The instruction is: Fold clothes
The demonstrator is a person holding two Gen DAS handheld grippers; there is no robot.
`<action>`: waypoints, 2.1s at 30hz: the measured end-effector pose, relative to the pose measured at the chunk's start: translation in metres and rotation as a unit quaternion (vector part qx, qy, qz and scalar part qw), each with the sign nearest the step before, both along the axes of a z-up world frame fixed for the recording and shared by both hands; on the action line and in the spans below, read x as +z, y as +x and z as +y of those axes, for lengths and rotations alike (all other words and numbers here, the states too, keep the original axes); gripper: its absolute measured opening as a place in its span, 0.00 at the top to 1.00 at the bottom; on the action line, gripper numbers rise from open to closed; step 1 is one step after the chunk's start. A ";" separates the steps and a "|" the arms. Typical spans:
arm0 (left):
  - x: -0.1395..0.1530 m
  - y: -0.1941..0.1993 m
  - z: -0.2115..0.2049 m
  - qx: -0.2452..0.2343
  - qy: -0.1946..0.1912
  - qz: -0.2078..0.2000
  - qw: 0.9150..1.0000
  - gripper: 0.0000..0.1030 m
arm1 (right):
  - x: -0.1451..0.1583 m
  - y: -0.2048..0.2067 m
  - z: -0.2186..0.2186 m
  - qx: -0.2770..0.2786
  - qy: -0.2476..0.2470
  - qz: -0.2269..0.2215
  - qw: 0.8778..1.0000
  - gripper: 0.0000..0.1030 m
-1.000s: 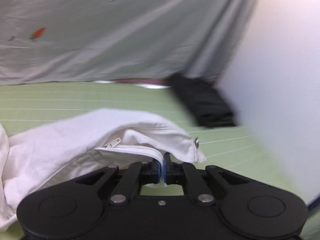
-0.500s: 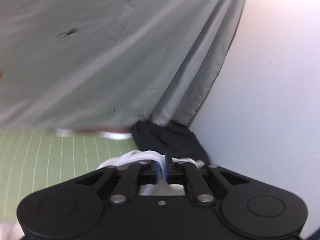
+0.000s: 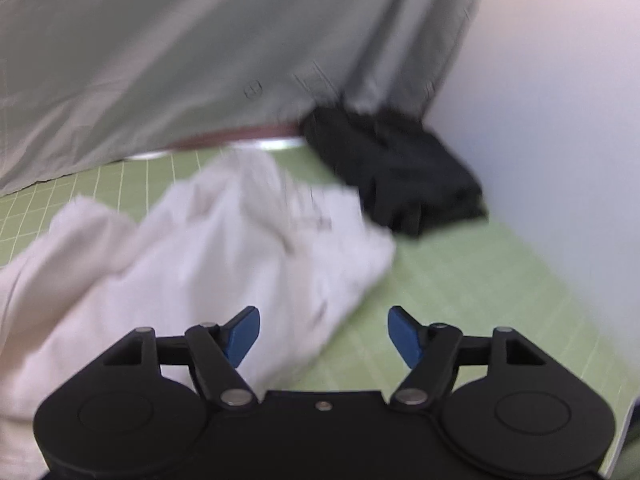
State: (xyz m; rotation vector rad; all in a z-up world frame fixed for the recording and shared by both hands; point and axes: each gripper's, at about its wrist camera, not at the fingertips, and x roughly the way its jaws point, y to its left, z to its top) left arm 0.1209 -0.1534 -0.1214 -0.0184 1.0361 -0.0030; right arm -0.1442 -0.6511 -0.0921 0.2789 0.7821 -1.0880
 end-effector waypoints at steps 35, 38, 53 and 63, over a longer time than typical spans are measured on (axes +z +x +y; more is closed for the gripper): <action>0.040 -0.039 0.032 0.057 -0.089 -0.004 0.994 0.98 | 0.015 -0.033 -0.029 -0.085 0.123 -0.229 0.962 0.96; 0.091 -0.028 0.033 0.053 -0.094 -0.062 0.992 0.98 | 0.057 -0.043 -0.028 -0.062 0.084 -0.245 0.964 0.96; 0.107 0.169 -0.056 0.019 -0.043 -0.113 0.993 0.56 | 0.116 0.010 -0.111 -0.044 -0.001 -0.192 0.980 0.93; 0.014 0.101 -0.014 0.074 -0.122 0.009 0.990 0.36 | 0.031 -0.009 -0.104 -0.094 0.085 -0.152 0.980 0.47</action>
